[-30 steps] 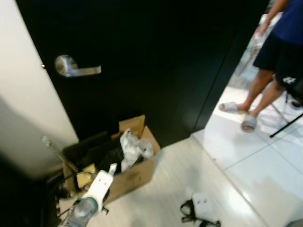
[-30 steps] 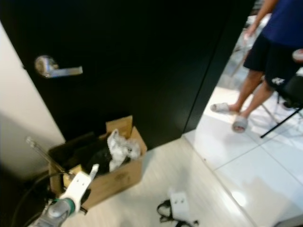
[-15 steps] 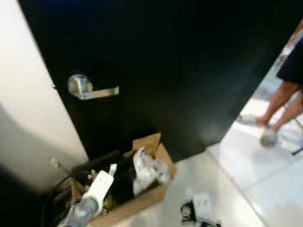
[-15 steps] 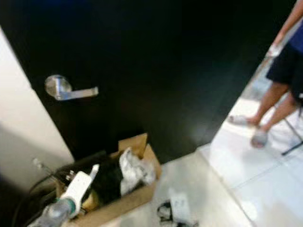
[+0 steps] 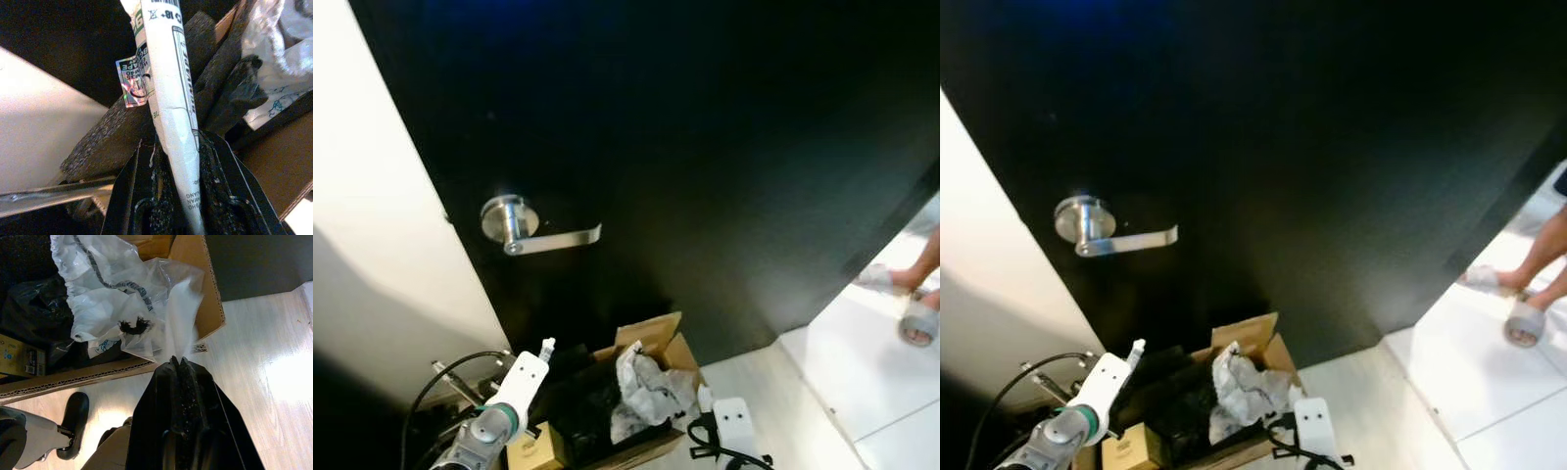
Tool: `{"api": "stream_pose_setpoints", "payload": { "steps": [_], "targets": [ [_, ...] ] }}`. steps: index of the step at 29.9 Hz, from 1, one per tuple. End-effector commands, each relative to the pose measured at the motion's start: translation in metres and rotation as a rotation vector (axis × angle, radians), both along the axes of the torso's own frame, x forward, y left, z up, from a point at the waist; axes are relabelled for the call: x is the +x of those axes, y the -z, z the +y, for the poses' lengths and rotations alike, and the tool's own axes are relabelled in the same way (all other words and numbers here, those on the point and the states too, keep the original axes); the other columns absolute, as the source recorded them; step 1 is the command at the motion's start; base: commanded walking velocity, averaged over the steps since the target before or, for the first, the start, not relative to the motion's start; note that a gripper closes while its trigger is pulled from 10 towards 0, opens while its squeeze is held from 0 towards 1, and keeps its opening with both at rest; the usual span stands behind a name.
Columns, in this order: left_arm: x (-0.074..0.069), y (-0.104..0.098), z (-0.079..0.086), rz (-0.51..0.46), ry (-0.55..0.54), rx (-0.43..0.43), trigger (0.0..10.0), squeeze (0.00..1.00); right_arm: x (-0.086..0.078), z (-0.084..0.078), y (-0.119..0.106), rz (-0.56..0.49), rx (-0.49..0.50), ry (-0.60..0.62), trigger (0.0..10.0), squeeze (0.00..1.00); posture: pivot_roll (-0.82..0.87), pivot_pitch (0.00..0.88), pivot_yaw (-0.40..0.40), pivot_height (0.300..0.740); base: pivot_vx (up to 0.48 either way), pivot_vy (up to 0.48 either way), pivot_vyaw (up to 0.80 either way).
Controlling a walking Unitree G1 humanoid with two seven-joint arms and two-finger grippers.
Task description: Clean up the room
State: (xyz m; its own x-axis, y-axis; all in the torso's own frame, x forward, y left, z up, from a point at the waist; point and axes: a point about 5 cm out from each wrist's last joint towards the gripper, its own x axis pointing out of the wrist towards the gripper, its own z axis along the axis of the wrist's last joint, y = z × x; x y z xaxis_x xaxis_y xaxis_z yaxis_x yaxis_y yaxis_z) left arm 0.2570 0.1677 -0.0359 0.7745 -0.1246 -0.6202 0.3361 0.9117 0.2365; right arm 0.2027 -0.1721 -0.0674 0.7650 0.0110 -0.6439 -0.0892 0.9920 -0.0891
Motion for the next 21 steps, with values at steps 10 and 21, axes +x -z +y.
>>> {"api": "stream_pose_setpoints", "payload": {
  "steps": [10, 21],
  "targets": [
    [-0.014, 0.011, -0.001, 0.064, 0.054, 0.036, 10.0, 0.00, -0.009, -0.008, 0.004, 0.031, -0.017, 0.013, 10.0, 0.00, -0.06, 0.010, 0.093, 0.740, 0.000, 0.000, 0.00],
    [-0.005, 0.004, 0.005, 0.032, -0.033, -0.029, 10.0, 0.00, 0.025, -0.052, -0.031, -0.198, -0.154, 0.123, 10.0, 0.00, -0.06, 0.015, 0.093, 0.740, 0.000, 0.000, 0.00]
  ]
}}
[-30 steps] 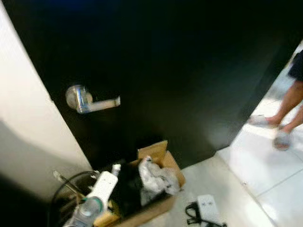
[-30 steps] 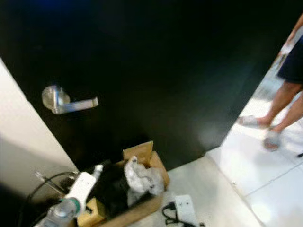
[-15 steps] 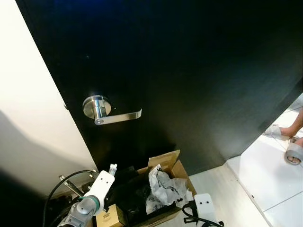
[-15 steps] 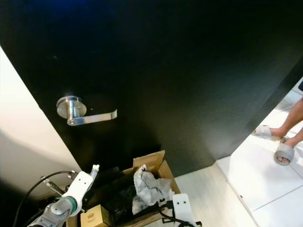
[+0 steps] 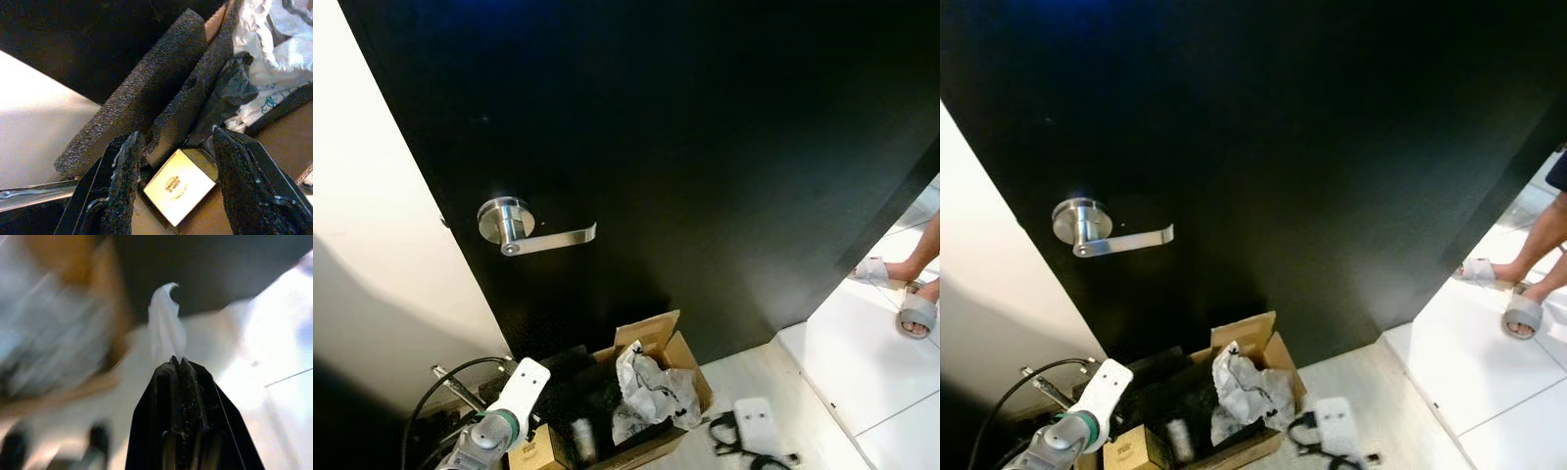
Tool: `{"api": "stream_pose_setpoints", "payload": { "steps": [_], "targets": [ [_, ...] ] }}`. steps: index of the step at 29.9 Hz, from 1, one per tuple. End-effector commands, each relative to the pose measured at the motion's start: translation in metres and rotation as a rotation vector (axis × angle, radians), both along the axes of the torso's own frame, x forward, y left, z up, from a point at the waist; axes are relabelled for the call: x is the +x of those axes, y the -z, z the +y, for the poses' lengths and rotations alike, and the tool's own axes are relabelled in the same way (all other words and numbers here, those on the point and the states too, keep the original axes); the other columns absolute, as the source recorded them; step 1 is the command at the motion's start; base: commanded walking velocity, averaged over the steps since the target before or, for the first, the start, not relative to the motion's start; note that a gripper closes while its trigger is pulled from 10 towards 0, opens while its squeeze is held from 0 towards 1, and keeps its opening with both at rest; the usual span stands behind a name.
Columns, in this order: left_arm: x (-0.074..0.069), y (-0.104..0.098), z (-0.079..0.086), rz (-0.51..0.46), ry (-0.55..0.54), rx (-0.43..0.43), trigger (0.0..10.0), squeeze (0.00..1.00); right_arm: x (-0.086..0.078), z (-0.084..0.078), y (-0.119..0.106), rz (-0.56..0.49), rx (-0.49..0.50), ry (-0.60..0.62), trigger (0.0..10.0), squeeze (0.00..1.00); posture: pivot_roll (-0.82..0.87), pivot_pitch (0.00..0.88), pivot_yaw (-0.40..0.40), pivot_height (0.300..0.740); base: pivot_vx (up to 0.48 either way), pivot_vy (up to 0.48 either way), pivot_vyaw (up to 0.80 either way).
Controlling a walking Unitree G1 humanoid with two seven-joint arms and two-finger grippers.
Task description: Clean up the room
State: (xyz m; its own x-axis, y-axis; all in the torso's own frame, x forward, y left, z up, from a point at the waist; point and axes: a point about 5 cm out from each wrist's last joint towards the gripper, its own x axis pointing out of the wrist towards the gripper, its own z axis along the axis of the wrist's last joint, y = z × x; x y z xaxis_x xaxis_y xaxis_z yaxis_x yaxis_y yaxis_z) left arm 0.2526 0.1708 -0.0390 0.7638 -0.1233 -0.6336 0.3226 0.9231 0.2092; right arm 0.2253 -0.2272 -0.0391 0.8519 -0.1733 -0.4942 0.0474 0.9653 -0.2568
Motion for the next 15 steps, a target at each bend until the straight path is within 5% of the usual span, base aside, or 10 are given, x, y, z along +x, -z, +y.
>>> {"api": "stream_pose_setpoints", "payload": {
  "steps": [1, 2, 3, 4, 5, 7, 8, 10, 11, 15],
  "targets": [
    [-0.001, 0.001, 0.002, 0.011, -0.013, -0.007, 10.0, 0.00, 0.003, 0.003, -0.002, -0.032, 0.012, 0.010, 10.0, 0.00, -0.06, 0.015, 0.093, 0.740, 0.000, 0.000, 0.00],
    [0.003, -0.004, 0.005, -0.015, -0.026, -0.036, 10.0, 0.00, 0.021, -0.008, -0.022, -0.141, 0.004, 0.019, 10.0, 0.00, -0.07, 0.015, 0.098, 0.740, 0.000, 0.000, 0.00],
    [0.003, -0.004, 0.005, -0.015, -0.026, -0.036, 10.0, 0.00, 0.021, -0.008, -0.022, -0.141, 0.004, 0.019, 10.0, 0.00, -0.07, 0.015, 0.098, 0.740, 0.000, 0.000, 0.00],
    [0.005, -0.011, 0.005, -0.078, 0.069, -0.037, 10.0, 0.00, 0.046, -0.007, -0.049, -0.269, 0.031, -0.029, 10.0, 0.00, -0.08, 0.017, 0.102, 0.740, 0.000, 0.000, 0.00],
    [0.005, -0.011, 0.005, -0.078, 0.069, -0.037, 10.0, 0.00, 0.046, -0.007, -0.049, -0.269, 0.031, -0.029, 10.0, 0.00, -0.08, 0.017, 0.102, 0.740, 0.000, 0.000, 0.00],
    [-0.012, -0.014, 0.014, -0.127, 0.292, -0.011, 10.0, 0.00, 0.082, 0.019, -0.087, -0.425, 0.089, -0.180, 10.0, 0.00, -0.06, 0.025, 0.102, 0.740, 0.000, 0.000, 0.00],
    [-0.012, -0.014, 0.014, -0.127, 0.292, -0.011, 10.0, 0.00, 0.082, 0.019, -0.087, -0.425, 0.089, -0.180, 10.0, 0.00, -0.06, 0.025, 0.102, 0.740, 0.000, 0.000, 0.00],
    [-0.029, -0.012, 0.027, -0.104, 0.328, -0.023, 10.0, 0.00, 0.098, 0.056, -0.098, -0.445, 0.155, -0.330, 10.0, 0.00, -0.02, 0.035, 0.088, 0.740, 0.000, 0.000, 0.00],
    [-0.029, -0.012, 0.027, -0.104, 0.328, -0.023, 10.0, 0.00, 0.098, 0.056, -0.098, -0.445, 0.155, -0.330, 10.0, 0.00, -0.02, 0.035, 0.088, 0.740, 0.000, 0.000, 0.00],
    [-0.038, -0.011, 0.036, -0.082, 0.281, -0.089, 10.0, 0.00, 0.098, 0.100, -0.091, -0.350, 0.257, -0.516, 10.0, 0.00, 0.02, 0.038, 0.068, 0.740, 0.000, 0.000, 0.00]
  ]
}}
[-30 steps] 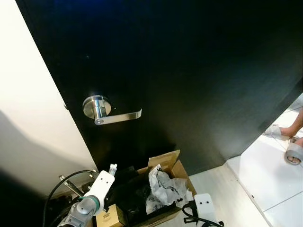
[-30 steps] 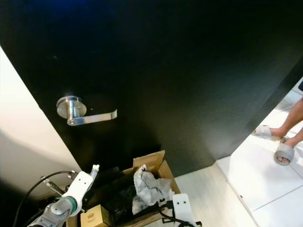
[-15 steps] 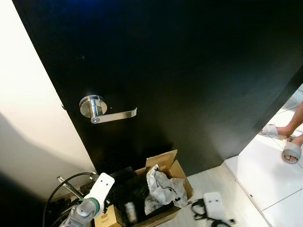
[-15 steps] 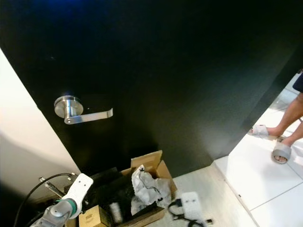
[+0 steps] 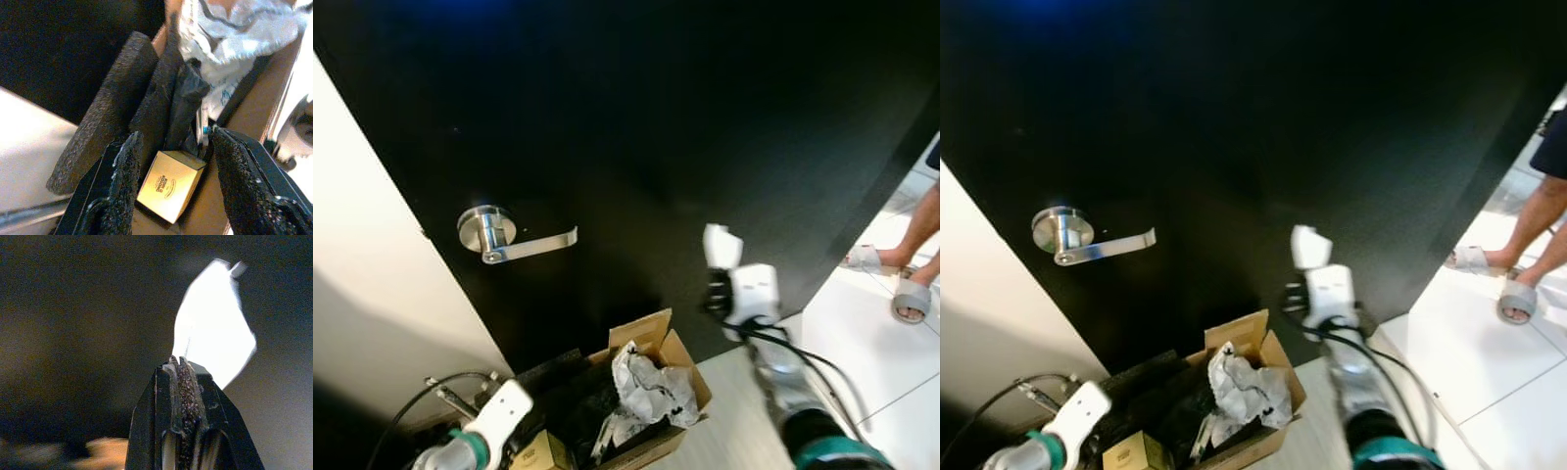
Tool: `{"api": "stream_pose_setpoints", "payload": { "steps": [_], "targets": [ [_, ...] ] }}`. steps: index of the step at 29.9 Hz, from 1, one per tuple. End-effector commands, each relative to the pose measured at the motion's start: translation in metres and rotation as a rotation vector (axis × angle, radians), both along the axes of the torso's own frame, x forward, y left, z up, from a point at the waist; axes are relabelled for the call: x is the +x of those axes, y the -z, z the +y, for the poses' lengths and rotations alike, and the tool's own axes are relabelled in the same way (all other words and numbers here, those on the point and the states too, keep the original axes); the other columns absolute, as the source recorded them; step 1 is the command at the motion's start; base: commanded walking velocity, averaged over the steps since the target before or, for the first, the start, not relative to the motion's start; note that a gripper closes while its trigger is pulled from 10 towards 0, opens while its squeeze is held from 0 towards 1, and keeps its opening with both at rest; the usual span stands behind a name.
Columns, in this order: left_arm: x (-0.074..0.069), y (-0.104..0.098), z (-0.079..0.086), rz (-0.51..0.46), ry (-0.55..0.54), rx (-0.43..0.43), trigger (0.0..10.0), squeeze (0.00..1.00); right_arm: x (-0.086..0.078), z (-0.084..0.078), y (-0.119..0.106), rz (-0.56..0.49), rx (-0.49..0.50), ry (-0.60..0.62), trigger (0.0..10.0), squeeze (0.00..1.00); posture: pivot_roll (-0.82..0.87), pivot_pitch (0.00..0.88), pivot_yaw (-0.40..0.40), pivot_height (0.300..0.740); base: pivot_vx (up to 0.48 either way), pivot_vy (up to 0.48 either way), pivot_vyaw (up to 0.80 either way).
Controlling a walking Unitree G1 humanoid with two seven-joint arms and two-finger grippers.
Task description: Clean up the room
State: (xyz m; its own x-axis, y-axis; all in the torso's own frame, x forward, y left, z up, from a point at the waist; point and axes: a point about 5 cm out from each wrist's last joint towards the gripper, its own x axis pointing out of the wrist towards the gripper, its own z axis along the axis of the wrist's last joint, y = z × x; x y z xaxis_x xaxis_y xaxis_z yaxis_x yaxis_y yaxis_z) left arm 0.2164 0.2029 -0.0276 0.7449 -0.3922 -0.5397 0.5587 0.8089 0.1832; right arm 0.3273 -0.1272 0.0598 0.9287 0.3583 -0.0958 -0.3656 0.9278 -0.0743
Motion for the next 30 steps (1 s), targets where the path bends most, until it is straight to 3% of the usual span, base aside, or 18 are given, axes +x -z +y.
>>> {"api": "stream_pose_setpoints", "payload": {
  "steps": [1, 2, 7, 8, 11, 12, 13, 21, 26, 27, 30],
  "targets": [
    [-0.002, 0.000, 0.004, 0.017, -0.010, -0.009, 10.0, 0.00, -0.004, 0.000, 0.008, 0.047, -0.014, -0.031, 10.0, 0.00, 0.02, 0.038, 0.068, 0.740, 0.000, 0.000, 0.00],
    [-0.003, 0.000, 0.003, 0.014, -0.018, -0.027, 10.0, 0.00, -0.009, 0.011, 0.016, 0.089, -0.032, -0.095, 10.0, 0.00, 0.04, 0.039, 0.056, 0.740, 0.000, 0.000, 0.00],
    [-0.002, -0.002, -0.003, 0.006, -0.054, -0.078, 10.0, 0.00, -0.020, 0.021, 0.032, 0.158, -0.102, -0.171, 10.0, 0.00, 0.06, 0.043, 0.040, 0.740, 0.000, 0.000, 0.00],
    [-0.002, -0.005, -0.006, -0.003, -0.070, -0.104, 10.0, 0.00, -0.027, 0.029, 0.038, 0.194, -0.120, -0.257, 10.0, 0.27, 0.07, 0.046, 0.034, 0.740, 0.000, 0.000, 0.00],
    [-0.002, -0.006, -0.008, -0.008, -0.078, -0.121, 10.0, 0.00, -0.032, 0.033, 0.042, 0.215, -0.127, -0.317, 10.0, 0.27, 0.07, 0.046, 0.034, 0.740, 0.000, 0.000, 0.00],
    [-0.001, -0.008, -0.011, -0.013, -0.080, -0.132, 10.0, 0.00, -0.038, 0.038, 0.047, 0.240, -0.149, -0.392, 10.0, 0.74, 0.06, 0.049, 0.027, 0.740, 0.000, 0.000, 0.00],
    [0.000, -0.009, -0.013, -0.017, -0.084, -0.140, 10.0, 0.00, -0.044, 0.040, 0.052, 0.266, -0.163, -0.443, 10.0, 1.00, 0.06, 0.049, 0.027, 0.740, 0.000, 0.000, 0.00],
    [0.007, -0.015, -0.018, -0.025, -0.098, -0.172, 10.0, 0.00, -0.051, 0.035, 0.058, 0.312, -0.152, -0.474, 10.0, 1.00, 0.04, 0.051, 0.034, 0.740, 0.000, 0.000, 0.00],
    [0.011, -0.019, -0.018, -0.029, -0.088, -0.170, 10.0, 0.00, -0.050, 0.025, 0.061, 0.303, -0.202, -0.423, 10.0, 1.00, 0.04, 0.051, 0.034, 0.740, 0.000, 0.000, 0.00],
    [0.012, -0.020, -0.018, -0.030, -0.088, -0.168, 10.0, 0.00, -0.048, 0.022, 0.060, 0.286, -0.218, -0.391, 10.0, 0.00, 0.03, 0.053, 0.041, 0.740, 0.000, 0.000, 0.00],
    [0.014, -0.022, -0.017, -0.032, -0.091, -0.153, 10.0, 0.00, -0.043, 0.015, 0.053, 0.234, -0.183, -0.310, 10.0, 0.00, 0.02, 0.054, 0.046, 0.740, 0.000, 0.000, 0.00]
  ]
}}
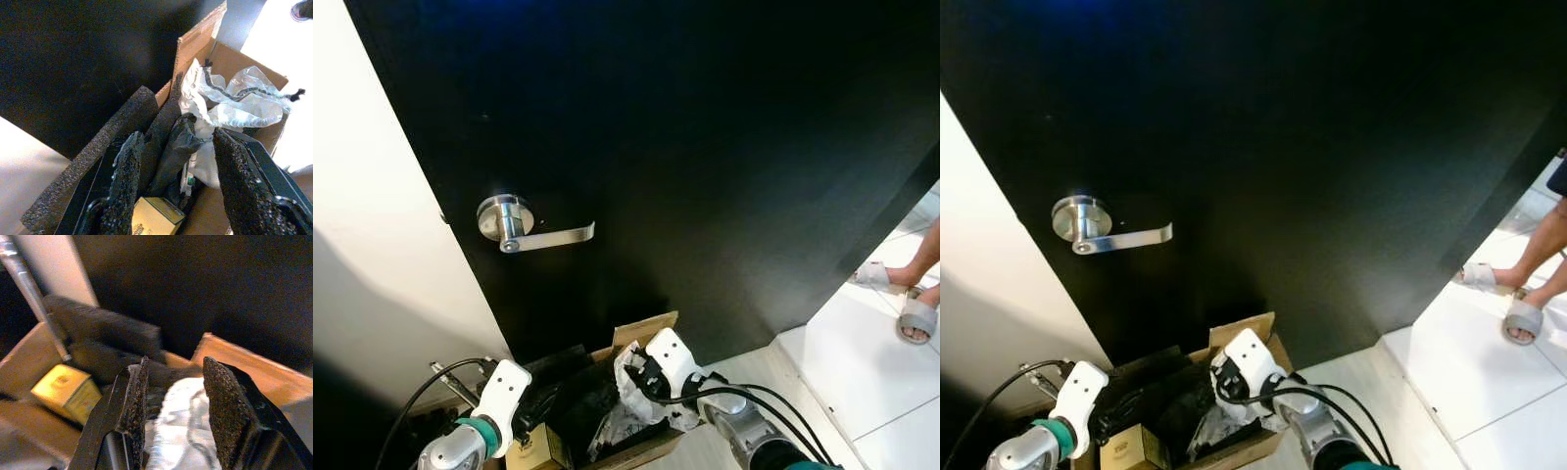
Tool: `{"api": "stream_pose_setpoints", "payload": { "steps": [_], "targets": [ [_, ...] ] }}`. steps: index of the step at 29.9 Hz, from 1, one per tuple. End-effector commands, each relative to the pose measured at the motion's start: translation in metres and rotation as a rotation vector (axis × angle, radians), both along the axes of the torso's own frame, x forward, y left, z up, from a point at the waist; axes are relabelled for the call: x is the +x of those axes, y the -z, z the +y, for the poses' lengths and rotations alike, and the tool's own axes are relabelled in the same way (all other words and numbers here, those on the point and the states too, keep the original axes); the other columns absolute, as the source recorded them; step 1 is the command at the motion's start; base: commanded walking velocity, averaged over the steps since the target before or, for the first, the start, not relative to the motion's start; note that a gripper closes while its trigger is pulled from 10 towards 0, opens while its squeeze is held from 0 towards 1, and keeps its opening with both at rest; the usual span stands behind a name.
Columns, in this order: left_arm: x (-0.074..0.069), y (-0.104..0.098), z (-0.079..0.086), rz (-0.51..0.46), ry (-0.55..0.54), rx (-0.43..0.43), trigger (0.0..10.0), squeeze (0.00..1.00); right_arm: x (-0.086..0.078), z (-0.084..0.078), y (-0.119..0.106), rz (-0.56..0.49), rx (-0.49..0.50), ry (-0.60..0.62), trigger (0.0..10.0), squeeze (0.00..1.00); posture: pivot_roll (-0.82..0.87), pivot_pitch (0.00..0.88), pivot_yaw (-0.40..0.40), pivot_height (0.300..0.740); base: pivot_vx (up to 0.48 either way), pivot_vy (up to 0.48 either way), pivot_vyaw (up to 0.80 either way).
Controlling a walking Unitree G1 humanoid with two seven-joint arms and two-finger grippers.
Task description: Clean up the room
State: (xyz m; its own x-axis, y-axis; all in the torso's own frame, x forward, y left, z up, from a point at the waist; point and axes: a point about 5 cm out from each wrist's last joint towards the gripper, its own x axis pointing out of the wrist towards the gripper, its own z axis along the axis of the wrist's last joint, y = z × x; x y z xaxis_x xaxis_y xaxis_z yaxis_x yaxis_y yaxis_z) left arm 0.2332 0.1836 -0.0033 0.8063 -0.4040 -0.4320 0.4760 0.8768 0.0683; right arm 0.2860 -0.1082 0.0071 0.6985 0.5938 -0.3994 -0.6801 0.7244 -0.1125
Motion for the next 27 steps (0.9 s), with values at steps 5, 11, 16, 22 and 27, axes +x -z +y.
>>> {"api": "stream_pose_setpoints", "payload": {
  "steps": [5, 11, 16, 22, 27],
  "targets": [
    [0.002, 0.012, 0.005, 0.025, -0.096, 0.084, 10.0, 0.00, -0.011, -0.021, 0.011, 0.027, 0.119, 0.264, 10.0, 0.00, 0.02, 0.048, 0.041, 0.740, 0.000, 0.000, 0.00],
    [0.007, 0.021, 0.001, 0.058, -0.209, 0.107, 10.0, 0.00, -0.039, -0.054, 0.041, 0.144, 0.107, 0.586, 10.0, 0.00, 0.00, 0.038, 0.045, 0.740, 0.000, 0.000, 0.00],
    [-0.001, 0.039, -0.001, 0.160, -0.259, 0.183, 10.0, 0.00, -0.086, -0.085, 0.074, 0.308, 0.023, 0.883, 10.0, 0.00, -0.03, 0.031, 0.062, 0.740, 0.000, 0.000, 0.00],
    [-0.008, 0.047, 0.001, 0.223, -0.261, 0.213, 10.0, 0.00, -0.092, -0.082, 0.078, 0.317, -0.010, 0.862, 10.0, 0.00, -0.04, 0.030, 0.069, 0.740, 0.000, 0.000, 0.00],
    [-0.008, 0.048, 0.000, 0.221, -0.261, 0.212, 10.0, 0.00, -0.079, -0.074, 0.070, 0.270, 0.006, 0.825, 10.0, 0.00, -0.04, 0.030, 0.070, 0.740, -0.159, 0.000, 0.00]
  ]
}}
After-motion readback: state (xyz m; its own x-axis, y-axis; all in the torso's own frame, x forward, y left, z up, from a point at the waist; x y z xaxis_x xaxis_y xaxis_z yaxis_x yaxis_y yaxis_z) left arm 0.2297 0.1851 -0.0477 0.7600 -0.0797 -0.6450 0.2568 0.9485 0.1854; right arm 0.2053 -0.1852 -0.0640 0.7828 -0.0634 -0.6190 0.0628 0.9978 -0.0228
